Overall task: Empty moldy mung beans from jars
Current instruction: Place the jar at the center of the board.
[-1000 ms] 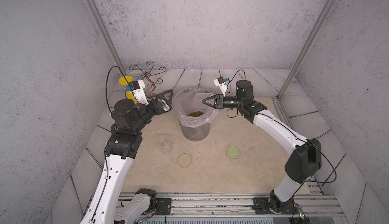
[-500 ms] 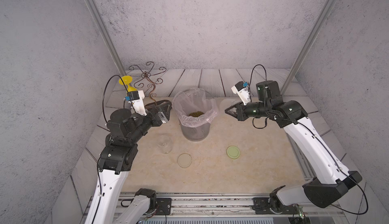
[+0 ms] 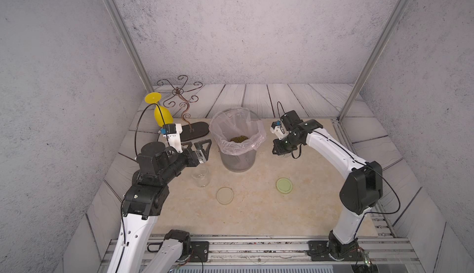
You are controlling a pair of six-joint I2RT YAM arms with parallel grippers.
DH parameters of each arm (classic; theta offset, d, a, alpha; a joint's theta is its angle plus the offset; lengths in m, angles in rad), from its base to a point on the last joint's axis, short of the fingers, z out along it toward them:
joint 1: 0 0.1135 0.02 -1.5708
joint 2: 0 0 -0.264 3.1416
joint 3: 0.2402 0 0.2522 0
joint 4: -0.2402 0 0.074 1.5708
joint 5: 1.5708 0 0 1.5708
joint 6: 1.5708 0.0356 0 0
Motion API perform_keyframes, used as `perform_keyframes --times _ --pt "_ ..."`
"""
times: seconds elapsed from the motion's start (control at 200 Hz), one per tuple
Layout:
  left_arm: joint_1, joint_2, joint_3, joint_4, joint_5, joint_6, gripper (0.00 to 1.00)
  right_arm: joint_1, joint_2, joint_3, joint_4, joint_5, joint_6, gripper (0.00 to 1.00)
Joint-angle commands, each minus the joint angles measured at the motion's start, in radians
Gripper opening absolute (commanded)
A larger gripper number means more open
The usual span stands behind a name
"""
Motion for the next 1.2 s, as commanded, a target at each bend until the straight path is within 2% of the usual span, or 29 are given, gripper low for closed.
perform_keyframes --times 0.0,0.16,0.35,0.37,0.4,0.45,0.525,0.696,0.931,1.006,1.061,1.131,1.196 --pt "0.008 -0.019 -0.025 -0.027 -0.010 0.040 0.98 -0.019 0.083 0.084 0.007 0.035 -0.024 0.00" --pt "0.007 -0.017 -0.052 -0.034 -0.042 0.044 0.98 -0.035 0.180 0.104 0.050 0.016 -0.010 0.00" --pt "0.008 -0.006 -0.055 -0.111 -0.182 0.055 0.98 -0.047 0.259 0.121 0.061 0.004 0.009 0.01" --pt "0.008 -0.006 -0.058 -0.117 -0.199 0.061 0.98 -0.048 0.261 0.118 0.066 0.001 0.012 0.07" --pt "0.008 -0.006 -0.058 -0.126 -0.217 0.071 0.98 -0.049 0.260 0.117 0.068 0.000 0.014 0.25" --pt "0.008 -0.006 -0.061 -0.134 -0.241 0.088 0.98 -0.049 0.255 0.118 0.067 0.000 0.015 0.64" --pt "0.008 -0.006 -0.068 -0.139 -0.265 0.102 0.98 -0.051 0.242 0.124 0.059 0.013 0.014 0.99" --pt "0.010 0.004 -0.081 -0.131 -0.283 0.105 0.98 -0.051 0.188 0.170 -0.014 0.030 0.010 0.99" --pt "0.010 0.029 -0.078 -0.118 -0.344 0.122 0.98 -0.066 0.032 0.210 -0.145 0.052 -0.002 0.99" --pt "0.010 0.033 -0.098 -0.102 -0.434 0.133 0.98 -0.079 -0.081 0.105 -0.086 0.105 0.008 0.99" --pt "0.012 0.028 -0.144 -0.049 -0.546 0.128 0.98 -0.109 -0.183 -0.020 0.002 0.135 0.023 0.99" --pt "0.012 0.003 -0.263 0.119 -0.670 0.163 0.98 -0.170 -0.324 -0.203 0.158 0.171 0.062 0.99" --pt "0.017 -0.036 -0.411 0.312 -0.721 0.296 0.98 -0.235 -0.463 -0.406 0.326 0.238 0.099 0.99"
